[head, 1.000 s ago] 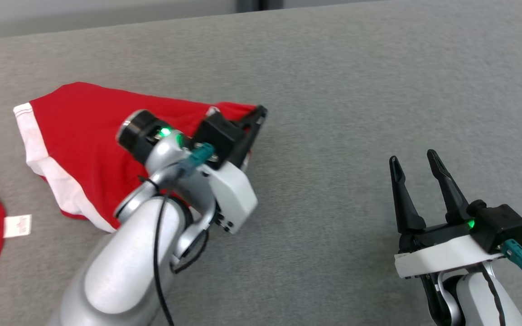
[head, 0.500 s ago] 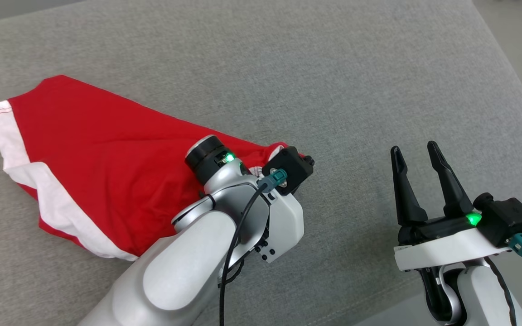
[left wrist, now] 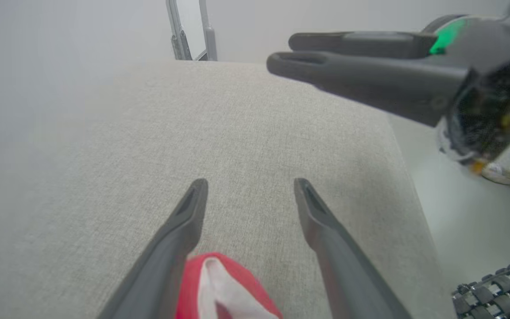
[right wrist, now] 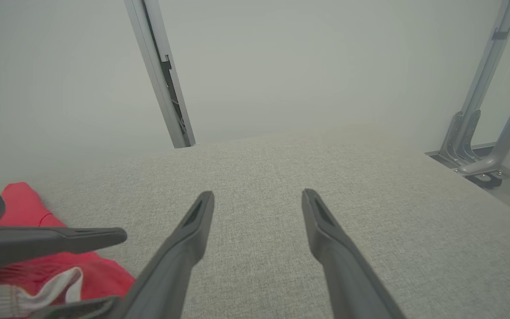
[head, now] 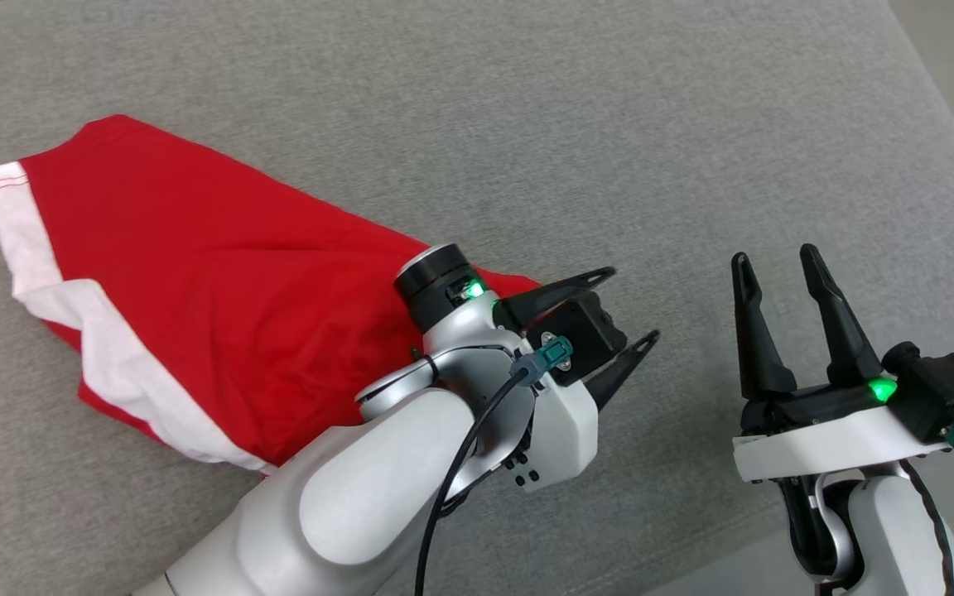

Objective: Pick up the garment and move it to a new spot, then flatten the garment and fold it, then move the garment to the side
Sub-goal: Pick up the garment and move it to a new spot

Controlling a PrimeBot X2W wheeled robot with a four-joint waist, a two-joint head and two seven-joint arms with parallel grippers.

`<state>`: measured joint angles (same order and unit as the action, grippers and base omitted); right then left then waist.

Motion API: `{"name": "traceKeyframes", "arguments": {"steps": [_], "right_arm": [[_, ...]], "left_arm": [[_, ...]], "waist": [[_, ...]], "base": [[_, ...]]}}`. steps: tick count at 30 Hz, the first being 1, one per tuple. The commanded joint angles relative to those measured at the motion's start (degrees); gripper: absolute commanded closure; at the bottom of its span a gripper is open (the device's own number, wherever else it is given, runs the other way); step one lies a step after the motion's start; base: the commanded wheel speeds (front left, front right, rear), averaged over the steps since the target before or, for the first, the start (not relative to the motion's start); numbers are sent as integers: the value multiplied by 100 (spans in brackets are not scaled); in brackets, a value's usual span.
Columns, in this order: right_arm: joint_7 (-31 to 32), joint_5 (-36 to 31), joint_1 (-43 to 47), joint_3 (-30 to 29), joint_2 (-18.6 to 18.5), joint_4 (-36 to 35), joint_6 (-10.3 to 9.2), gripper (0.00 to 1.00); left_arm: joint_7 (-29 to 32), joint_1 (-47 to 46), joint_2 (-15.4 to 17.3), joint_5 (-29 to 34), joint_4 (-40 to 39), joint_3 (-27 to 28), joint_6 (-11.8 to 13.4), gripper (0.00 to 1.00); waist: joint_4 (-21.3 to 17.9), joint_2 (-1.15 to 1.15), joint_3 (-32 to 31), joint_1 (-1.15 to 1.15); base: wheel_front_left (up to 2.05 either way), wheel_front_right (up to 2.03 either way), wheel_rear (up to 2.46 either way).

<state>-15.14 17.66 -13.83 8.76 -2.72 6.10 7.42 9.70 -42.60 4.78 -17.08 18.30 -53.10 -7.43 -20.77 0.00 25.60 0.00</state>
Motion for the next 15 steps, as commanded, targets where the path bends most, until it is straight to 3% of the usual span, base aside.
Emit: {"name": "traceKeyframes", "arguments": {"steps": [1, 7, 15], "right_arm": [[-18, -67, -74, -53, -27, -18, 13, 0], [-18, -324, -94, -225, -29, -39, 13, 0], [-17, -678, -72, -368, -30, 16, 13, 0]], "left_arm": [[-135, -76, 69, -10, -176, 17, 0, 0], [-466, 173, 326, -89, -894, 400, 408, 0], [-832, 765, 883, -387, -1621, 1413, 1302, 0]], "waist": [[180, 0, -73, 0], [657, 0, -230, 0], [1278, 0, -475, 0]], "base": [[0, 0, 0], [0, 0, 0], [0, 0, 0]]}}
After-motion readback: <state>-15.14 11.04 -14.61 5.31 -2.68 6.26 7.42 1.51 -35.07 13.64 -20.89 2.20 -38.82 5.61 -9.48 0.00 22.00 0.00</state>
